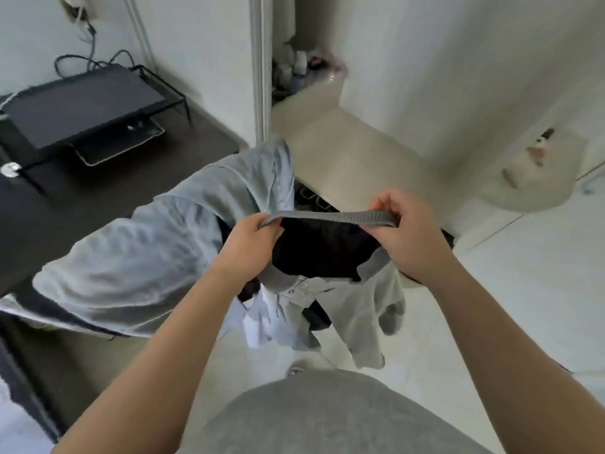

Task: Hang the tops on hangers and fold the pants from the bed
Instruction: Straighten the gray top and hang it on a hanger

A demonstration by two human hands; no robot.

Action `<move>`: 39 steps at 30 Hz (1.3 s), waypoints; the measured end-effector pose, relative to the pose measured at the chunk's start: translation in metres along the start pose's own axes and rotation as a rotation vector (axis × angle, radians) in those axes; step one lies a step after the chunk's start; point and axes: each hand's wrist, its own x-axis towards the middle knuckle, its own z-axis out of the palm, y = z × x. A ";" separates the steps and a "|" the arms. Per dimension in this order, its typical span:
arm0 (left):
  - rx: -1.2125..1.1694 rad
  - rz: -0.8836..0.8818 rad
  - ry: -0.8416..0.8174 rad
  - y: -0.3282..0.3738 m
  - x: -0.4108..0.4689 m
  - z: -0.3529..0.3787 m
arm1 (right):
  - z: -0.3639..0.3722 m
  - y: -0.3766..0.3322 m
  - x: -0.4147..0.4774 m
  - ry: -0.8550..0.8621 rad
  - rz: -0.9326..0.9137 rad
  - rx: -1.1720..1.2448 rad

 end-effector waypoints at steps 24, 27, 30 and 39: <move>-0.140 0.571 -0.336 0.360 0.284 -0.007 | -0.196 -0.111 0.279 0.636 -0.064 -0.194; -0.140 0.693 -0.353 0.423 0.296 -0.013 | -0.239 -0.149 0.307 0.690 -0.099 -0.272; -0.139 0.799 -0.342 0.484 0.303 -0.021 | -0.279 -0.187 0.332 0.737 -0.106 -0.429; -0.242 0.876 -0.280 0.633 0.296 -0.027 | -0.389 -0.295 0.369 0.775 -0.055 -1.133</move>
